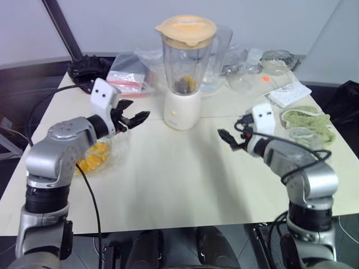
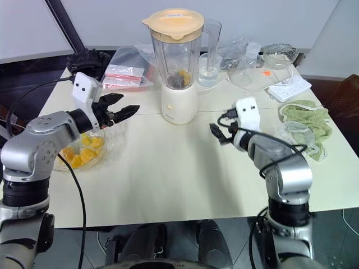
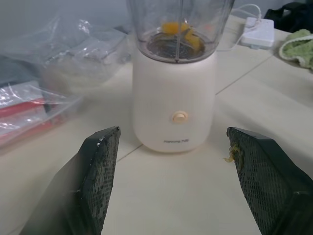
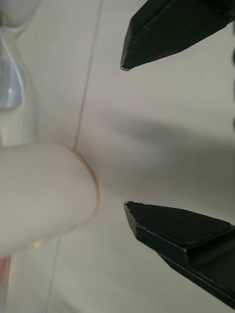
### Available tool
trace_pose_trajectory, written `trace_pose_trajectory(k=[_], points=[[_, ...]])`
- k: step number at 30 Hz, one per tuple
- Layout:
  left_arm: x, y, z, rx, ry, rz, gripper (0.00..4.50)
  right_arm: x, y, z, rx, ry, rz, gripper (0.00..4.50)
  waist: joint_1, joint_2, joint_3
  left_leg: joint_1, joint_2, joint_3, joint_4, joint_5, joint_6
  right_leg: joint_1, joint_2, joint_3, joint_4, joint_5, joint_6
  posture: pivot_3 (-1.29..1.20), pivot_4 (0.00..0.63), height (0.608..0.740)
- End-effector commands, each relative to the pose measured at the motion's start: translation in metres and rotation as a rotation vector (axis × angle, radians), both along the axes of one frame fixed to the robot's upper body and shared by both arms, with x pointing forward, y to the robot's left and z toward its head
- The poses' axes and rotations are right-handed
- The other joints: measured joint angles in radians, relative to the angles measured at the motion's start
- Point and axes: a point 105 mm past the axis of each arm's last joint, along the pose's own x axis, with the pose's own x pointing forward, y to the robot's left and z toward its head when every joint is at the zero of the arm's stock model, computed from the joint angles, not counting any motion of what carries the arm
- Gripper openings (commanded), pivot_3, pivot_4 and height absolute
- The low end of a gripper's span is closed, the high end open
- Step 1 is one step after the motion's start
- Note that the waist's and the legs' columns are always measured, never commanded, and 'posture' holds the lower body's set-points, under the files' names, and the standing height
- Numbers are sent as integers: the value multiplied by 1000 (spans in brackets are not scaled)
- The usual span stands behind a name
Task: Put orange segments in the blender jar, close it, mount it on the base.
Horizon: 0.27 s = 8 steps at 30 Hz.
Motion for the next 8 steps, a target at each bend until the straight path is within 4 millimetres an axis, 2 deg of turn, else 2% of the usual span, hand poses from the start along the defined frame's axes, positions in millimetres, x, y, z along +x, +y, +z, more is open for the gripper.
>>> trace_pose_trajectory(k=[1, 4, 6, 8], points=[[-3, -2, 8, -34, 0, -35, 3636, -6, -9, 29, 28, -139, 14, 4479, -3, 0, 0, 0, 0, 0, 0, 0, 0, 0, 0, 0, 0, 0, 0, 0, 150, 740], [-11, -1, 4, -65, 17, -54, 3636, -19, -11, 21, -35, -138, 75, 4479, -1, 0, 0, 1, 1, 0, 0, 0, 0, 0, 1, 1, 0, 0, 0, 0, 150, 740], [-19, -6, -15, -69, 79, -74, 3636, -30, -15, 2, -107, -99, 95, 4479, 0, 0, 0, 1, 1, 0, -1, 0, 0, 0, 2, 1, -1, 0, 0, 0, 150, 740], [-32, -14, -34, -87, 135, -118, 3636, -37, -19, -9, -92, -82, 70, 4479, 1, -1, 0, 1, 2, 0, -2, 0, 0, 1, 2, 1, -2, -1, 0, 0, 150, 740]])
